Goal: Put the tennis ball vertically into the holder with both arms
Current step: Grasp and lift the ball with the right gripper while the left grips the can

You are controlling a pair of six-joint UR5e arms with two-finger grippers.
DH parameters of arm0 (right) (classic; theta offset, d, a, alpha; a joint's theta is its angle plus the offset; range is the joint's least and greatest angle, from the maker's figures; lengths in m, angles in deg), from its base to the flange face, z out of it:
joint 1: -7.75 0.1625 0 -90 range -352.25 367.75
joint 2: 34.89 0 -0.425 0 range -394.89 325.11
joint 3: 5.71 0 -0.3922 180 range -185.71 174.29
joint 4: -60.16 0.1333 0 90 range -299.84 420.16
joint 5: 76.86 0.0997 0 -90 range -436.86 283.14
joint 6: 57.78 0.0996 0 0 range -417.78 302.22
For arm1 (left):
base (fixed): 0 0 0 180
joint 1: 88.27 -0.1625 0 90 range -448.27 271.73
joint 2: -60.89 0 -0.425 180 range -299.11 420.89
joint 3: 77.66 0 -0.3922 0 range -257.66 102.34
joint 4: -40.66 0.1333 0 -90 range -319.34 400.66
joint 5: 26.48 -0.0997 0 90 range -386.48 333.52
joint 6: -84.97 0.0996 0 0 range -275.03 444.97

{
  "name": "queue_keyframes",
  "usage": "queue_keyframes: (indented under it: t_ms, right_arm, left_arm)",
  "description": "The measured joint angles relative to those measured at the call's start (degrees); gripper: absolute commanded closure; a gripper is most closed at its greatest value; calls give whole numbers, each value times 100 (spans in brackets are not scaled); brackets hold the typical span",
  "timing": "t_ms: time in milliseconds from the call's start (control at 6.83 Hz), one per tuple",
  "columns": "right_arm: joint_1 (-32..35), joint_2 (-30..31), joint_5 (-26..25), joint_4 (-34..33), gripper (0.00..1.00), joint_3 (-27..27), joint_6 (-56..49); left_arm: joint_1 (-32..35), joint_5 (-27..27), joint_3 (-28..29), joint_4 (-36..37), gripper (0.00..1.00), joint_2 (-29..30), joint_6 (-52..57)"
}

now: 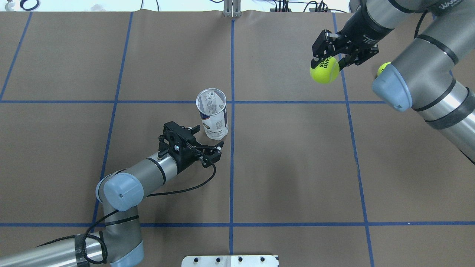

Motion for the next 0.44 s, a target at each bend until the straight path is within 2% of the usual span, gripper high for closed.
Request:
queue_keyframes:
  t_ms: [439]
  right_arm:
    - [-107,-236,-5,-1,100,-109,355]
  left_arm:
    - [126,-93,4,7,1,55,3]
